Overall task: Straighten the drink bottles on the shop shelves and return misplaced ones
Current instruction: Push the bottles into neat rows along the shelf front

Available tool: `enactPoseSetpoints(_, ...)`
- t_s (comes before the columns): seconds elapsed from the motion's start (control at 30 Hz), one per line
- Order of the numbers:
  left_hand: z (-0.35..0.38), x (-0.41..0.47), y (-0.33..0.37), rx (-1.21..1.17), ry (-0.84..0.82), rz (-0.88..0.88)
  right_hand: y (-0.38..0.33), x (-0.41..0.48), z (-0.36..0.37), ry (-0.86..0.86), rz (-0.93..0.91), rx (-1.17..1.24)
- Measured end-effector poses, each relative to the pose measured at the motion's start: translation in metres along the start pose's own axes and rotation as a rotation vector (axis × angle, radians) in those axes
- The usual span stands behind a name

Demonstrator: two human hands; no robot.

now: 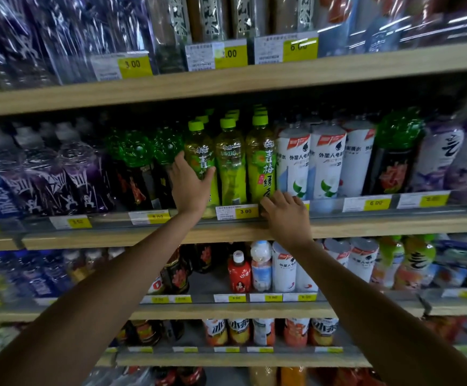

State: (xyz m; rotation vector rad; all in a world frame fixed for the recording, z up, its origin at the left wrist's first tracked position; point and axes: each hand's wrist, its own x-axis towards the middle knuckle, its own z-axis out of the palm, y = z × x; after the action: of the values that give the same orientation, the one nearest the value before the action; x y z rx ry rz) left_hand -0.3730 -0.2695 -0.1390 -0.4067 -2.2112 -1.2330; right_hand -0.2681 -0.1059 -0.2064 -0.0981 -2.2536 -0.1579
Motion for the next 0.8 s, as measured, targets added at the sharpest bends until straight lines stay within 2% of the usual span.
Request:
enactPoseSetpoints(0.23, 0.001, -0.001, -0.002, 0.062, 0.028, 0.075, -0.001, 0.0, 0.002, -0.009, 0.01, -0.01)
enactPoseSetpoints(0.6, -0.005, -0.003, 0.002, 0.049, 0.0, 0.038, -0.008, 0.002, -0.005, -0.044, 0.058, 0.032)
enactPoseSetpoints(0.67, -0.006, -0.013, -0.001, 0.077, -0.01, 0.103, -0.009, 0.002, -0.006, -0.068, 0.078, 0.03)
enactPoseSetpoints(0.8, -0.005, -0.045, -0.019, 0.27, -0.085, 0.361, -0.017, 0.004, -0.009, -0.134, 0.136, 0.048)
